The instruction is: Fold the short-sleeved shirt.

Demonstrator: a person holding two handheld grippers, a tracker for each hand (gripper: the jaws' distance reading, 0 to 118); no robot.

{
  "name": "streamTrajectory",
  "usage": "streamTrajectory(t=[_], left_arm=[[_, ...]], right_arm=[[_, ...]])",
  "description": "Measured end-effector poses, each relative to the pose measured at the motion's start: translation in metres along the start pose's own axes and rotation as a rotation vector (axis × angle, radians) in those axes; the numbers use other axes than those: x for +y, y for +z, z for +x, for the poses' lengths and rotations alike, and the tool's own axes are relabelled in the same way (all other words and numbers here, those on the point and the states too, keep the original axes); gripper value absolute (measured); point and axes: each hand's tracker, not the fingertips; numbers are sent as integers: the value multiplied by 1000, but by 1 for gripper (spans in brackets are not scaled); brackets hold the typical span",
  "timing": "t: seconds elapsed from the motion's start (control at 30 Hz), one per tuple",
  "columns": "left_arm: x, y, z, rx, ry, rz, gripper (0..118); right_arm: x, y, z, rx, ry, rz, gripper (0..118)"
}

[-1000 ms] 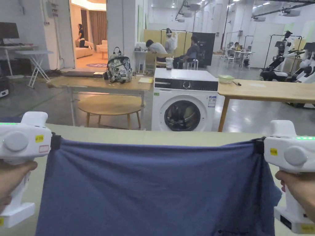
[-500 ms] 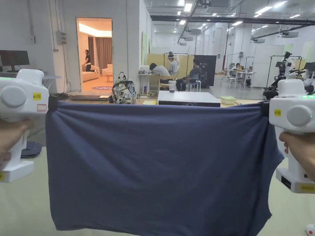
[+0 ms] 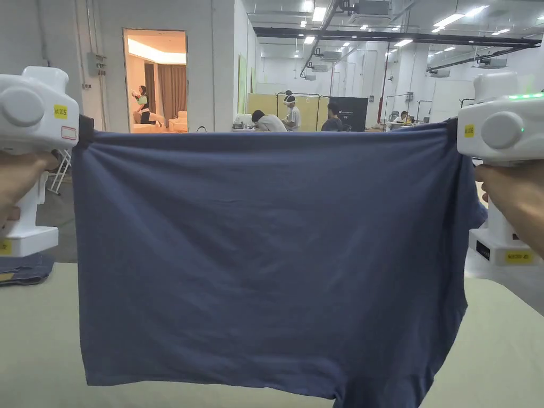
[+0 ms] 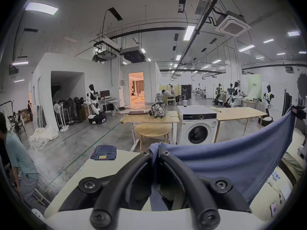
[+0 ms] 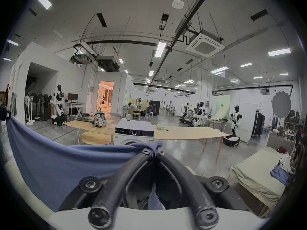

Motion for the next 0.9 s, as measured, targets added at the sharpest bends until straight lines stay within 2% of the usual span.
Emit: streamTrajectory(t=[0.3,0.6,0.9], left_arm=[[-2,-15,10,17,-20,33,0],[-84,1,12,3,12,-25,0],[-173,41,5,-32,13,-90,0]], right_arm=[[-2,-18,4,-11,17,5,0],[-91,7,2,-2,33,-74,0],[-172,70,10,5,31,-148,0]])
